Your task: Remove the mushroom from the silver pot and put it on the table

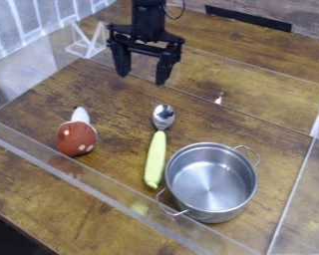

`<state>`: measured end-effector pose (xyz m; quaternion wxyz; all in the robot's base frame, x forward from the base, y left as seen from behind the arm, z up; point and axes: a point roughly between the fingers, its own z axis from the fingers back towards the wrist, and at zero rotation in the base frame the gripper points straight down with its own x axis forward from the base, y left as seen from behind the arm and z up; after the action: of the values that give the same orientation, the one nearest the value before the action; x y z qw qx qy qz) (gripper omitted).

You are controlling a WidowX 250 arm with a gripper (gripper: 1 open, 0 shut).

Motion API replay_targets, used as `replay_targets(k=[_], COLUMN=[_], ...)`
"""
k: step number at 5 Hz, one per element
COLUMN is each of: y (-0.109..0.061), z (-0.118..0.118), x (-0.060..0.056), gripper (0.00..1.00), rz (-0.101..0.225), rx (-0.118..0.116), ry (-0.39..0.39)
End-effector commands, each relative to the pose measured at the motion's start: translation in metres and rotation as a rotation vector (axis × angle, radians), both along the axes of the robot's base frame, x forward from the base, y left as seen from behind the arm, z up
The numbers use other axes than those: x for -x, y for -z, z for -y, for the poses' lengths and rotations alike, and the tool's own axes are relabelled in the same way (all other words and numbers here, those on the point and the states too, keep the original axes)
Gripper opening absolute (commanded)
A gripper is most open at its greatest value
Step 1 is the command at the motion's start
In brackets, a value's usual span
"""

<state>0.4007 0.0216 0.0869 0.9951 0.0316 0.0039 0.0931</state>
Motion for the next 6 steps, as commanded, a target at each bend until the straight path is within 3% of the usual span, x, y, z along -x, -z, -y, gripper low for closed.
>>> replay_targets(k=[1, 2, 3, 4, 5, 6], y=[-0.018, -0.013, -0.017, -0.022, -0.026, -0.021], z=[0.012, 0.005, -0.007, -0.027, -0.037, -0.025], x=[-0.005, 0.007, 0.020, 0.020, 0.021, 0.020], gripper=[1.00, 1.00, 1.00, 1.00, 0.00, 1.00], rz=[0.037, 0.029, 0.045, 0.066, 0.082, 0.082], rx=[-0.008, -0.007, 0.000, 0.000, 0.019, 0.017], ry=[0.021, 0.060, 0.096, 0.093, 0.113, 0.130])
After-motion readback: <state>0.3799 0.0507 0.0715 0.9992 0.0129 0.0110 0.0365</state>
